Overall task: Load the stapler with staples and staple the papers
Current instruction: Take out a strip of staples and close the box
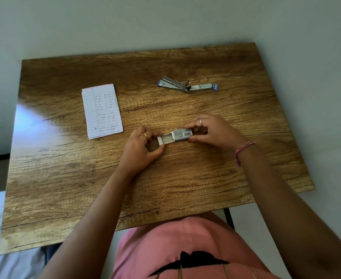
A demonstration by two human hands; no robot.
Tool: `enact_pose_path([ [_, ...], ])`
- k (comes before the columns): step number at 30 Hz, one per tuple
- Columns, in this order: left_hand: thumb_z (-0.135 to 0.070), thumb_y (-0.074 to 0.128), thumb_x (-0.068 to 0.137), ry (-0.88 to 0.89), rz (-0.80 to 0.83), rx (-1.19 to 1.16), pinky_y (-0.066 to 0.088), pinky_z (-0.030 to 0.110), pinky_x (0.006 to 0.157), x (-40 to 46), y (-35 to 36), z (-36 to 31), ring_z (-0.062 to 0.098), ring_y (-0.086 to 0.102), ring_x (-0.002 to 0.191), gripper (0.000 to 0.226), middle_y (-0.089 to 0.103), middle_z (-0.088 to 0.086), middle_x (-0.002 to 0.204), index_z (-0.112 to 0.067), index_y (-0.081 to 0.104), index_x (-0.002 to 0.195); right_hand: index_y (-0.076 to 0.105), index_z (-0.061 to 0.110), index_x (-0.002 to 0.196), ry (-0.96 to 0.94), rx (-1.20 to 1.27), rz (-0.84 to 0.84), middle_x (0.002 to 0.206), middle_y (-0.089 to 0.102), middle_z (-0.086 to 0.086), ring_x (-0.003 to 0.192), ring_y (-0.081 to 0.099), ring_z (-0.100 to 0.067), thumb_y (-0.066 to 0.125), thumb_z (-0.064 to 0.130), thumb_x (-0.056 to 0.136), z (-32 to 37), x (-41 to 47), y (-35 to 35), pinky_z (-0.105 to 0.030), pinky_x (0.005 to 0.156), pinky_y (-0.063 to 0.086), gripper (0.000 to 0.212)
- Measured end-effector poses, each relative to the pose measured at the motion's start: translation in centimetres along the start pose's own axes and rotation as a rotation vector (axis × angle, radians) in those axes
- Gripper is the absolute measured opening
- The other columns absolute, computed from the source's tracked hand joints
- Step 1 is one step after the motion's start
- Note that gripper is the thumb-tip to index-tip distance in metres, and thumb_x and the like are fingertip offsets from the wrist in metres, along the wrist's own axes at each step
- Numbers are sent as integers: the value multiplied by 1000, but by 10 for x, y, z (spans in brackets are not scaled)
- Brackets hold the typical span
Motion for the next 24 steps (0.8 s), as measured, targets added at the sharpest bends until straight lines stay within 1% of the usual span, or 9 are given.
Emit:
enact_pose_path([
  [3,-32,72,80,3,6,17,37,21,85,0,0,0,4,45,102,34,51,-10,105,-25,64,112,63,21,120,-29,-8,15,116,61,0,101,55,-12,73,24,81,4,2,4,-7,77,35,41],
  [6,-34,73,79,7,-2,29,37,22,84,1,2,1,5,45,100,35,50,-11,103,-24,65,112,64,18,120,-50,2,14,114,61,1,96,51,-6,73,22,81,7,3,8,5,74,29,41],
  [8,-35,72,79,11,-6,31,38,22,84,0,2,1,6,46,100,36,51,-12,103,-25,65,113,64,18,120,-48,6,9,113,61,0,94,50,-5,73,21,81,7,4,11,7,72,29,41],
  [11,-39,72,79,17,-5,34,39,22,84,0,2,1,6,48,100,40,56,-11,105,-27,63,116,63,18,121,-53,28,6,111,60,0,92,54,-7,73,21,80,7,5,15,1,75,37,42],
  [13,-43,73,76,2,2,9,38,17,79,0,1,-1,4,49,94,49,59,-15,103,-27,60,120,63,18,122,-61,51,8,111,60,0,90,56,-7,73,19,80,8,5,17,-9,79,45,43],
  [15,-44,75,72,-28,1,-37,34,8,74,1,1,-2,1,49,88,56,61,-18,100,-27,58,123,63,16,121,-72,58,0,111,60,-1,90,57,-8,73,18,80,10,6,19,-18,83,50,42],
  [17,-44,77,70,-44,-18,-59,34,6,72,1,1,-4,0,51,86,59,63,-20,98,-26,58,123,63,16,121,-77,74,-18,111,61,-1,91,59,-10,74,17,80,12,6,22,-23,85,51,42],
  [22,-46,79,65,-78,-60,-83,47,18,77,2,3,-6,1,59,85,58,69,-16,97,-24,64,116,64,14,120,-78,102,-68,111,61,-3,92,60,-12,74,15,79,13,5,28,-25,86,51,42],
  [24,-46,79,63,-92,-70,-106,48,14,77,2,2,-7,-5,61,83,58,70,-17,96,-23,65,114,64,14,120,-84,70,-87,113,63,-4,92,57,-9,74,17,79,13,5,29,-22,87,49,42],
])
Point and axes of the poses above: each hand's wrist, its own x-axis towards the middle knuckle, its own y-axis out of the palm, z = x × y, the point moved 1 cm from there along x, towards the middle knuckle
